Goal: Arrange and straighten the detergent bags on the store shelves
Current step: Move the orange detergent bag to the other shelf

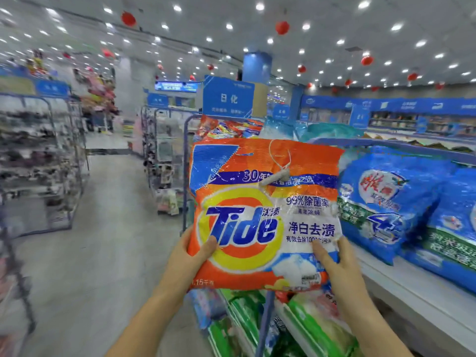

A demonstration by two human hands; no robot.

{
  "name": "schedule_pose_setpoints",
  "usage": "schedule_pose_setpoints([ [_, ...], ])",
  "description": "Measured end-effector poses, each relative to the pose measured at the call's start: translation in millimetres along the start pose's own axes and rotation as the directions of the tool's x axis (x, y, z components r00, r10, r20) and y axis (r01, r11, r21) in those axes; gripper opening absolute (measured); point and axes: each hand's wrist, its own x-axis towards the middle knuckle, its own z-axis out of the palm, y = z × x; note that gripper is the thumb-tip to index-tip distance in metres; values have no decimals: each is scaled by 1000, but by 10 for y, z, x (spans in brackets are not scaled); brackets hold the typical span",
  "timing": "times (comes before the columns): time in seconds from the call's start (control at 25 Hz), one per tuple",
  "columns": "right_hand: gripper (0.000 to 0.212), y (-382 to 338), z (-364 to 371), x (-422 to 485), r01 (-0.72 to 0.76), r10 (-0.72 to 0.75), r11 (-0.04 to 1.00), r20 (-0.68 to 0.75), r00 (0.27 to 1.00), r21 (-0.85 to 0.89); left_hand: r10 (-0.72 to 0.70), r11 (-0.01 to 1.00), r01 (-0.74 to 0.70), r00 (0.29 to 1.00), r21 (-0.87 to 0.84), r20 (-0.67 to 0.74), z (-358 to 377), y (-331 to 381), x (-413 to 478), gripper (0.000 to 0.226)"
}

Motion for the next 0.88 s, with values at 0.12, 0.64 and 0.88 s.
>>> schedule_pose_setpoints([
  [0.12, 17, 285, 705, 171, 52, -52, 999, 17, 999, -2, 52, 999, -51, 995, 13, -86, -591, -31, 259, 57],
  [0.64, 15, 1185, 2995, 1236, 42, -43, 998, 24, 999, 36, -99, 991, 111, 982, 71, -162, -2430, -306, 1996, 62],
  [0.88, 17, 1689, 3515, 2089, 21, -21, 1000, 6, 1000, 24, -157, 979, 177, 971, 104, -183, -2653, -736, 3108, 106],
])
